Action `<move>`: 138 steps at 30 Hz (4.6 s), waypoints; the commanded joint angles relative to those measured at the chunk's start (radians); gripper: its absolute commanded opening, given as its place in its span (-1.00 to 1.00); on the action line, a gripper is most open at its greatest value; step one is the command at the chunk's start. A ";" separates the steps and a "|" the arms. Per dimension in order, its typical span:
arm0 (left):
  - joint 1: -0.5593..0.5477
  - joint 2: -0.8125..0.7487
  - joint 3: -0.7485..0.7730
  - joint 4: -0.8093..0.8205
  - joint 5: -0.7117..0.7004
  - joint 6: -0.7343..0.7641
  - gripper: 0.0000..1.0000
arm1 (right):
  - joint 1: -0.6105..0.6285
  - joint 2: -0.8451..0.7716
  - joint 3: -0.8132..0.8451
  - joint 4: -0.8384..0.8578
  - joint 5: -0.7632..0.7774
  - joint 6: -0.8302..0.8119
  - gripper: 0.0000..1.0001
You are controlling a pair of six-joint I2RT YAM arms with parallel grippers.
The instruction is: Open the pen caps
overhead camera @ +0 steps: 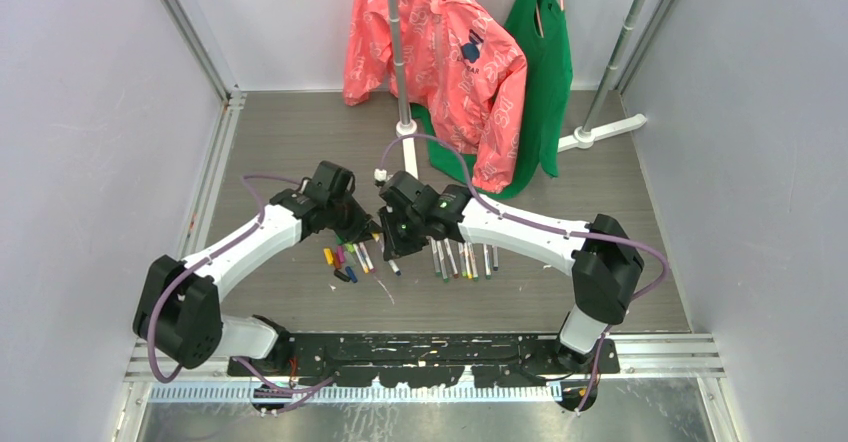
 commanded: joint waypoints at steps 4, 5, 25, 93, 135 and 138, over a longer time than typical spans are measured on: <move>0.000 -0.065 -0.018 0.112 0.043 -0.002 -1.00 | -0.011 -0.013 0.036 0.027 -0.032 0.010 -0.58; 0.000 -0.068 -0.019 0.111 0.043 -0.002 -1.00 | -0.011 -0.009 0.041 0.027 -0.034 0.010 -0.55; 0.000 -0.120 -0.043 0.109 0.013 -0.046 -1.00 | -0.018 -0.015 0.012 0.027 -0.028 0.025 -0.98; 0.018 -0.175 -0.199 -0.265 -0.353 -0.049 -1.00 | -0.289 -0.142 -0.355 -0.064 0.381 0.032 -0.94; 0.022 -0.085 -0.103 -0.334 -0.391 -0.081 -0.30 | -0.332 -0.167 -0.235 -0.155 0.401 -0.039 -0.25; 0.022 -0.113 -0.067 -0.376 -0.400 -0.073 -0.17 | -0.331 -0.171 -0.180 -0.169 0.382 -0.048 -0.21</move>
